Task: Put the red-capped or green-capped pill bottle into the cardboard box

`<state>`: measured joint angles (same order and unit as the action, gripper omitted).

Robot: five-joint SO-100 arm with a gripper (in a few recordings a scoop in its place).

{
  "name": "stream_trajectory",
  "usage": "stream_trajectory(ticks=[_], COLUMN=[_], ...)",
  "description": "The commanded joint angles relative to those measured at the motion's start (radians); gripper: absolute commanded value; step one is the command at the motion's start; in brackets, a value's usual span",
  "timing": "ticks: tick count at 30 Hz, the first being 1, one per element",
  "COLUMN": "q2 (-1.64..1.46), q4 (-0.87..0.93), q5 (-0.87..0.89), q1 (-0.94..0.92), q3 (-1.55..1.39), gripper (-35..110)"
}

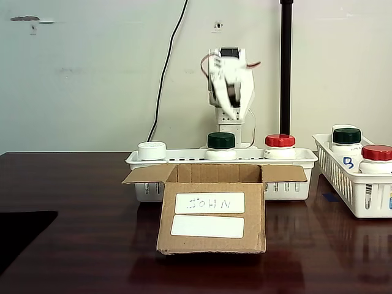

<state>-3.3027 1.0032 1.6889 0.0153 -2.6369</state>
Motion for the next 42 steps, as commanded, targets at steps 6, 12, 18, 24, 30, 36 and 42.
stream_trajectory(ticks=[6, 12, 18, 24, 30, 36, 42], q2=[0.071, 0.209, 0.6, 1.031, 1.367, 1.453, 1.532], q4=[-0.021, -0.187, -0.459, -0.736, -0.882, -0.925, -0.977], q5=[-0.069, -0.057, -0.08, -0.098, -0.135, -0.164, -0.172], q1=[0.215, 0.35, 0.445, 0.528, 0.575, 0.595, 0.551], q3=[0.216, 0.23, 0.354, 0.52, 0.712, 0.735, 0.746], gripper=[23, 64, 87, 87, 87, 87, 87])
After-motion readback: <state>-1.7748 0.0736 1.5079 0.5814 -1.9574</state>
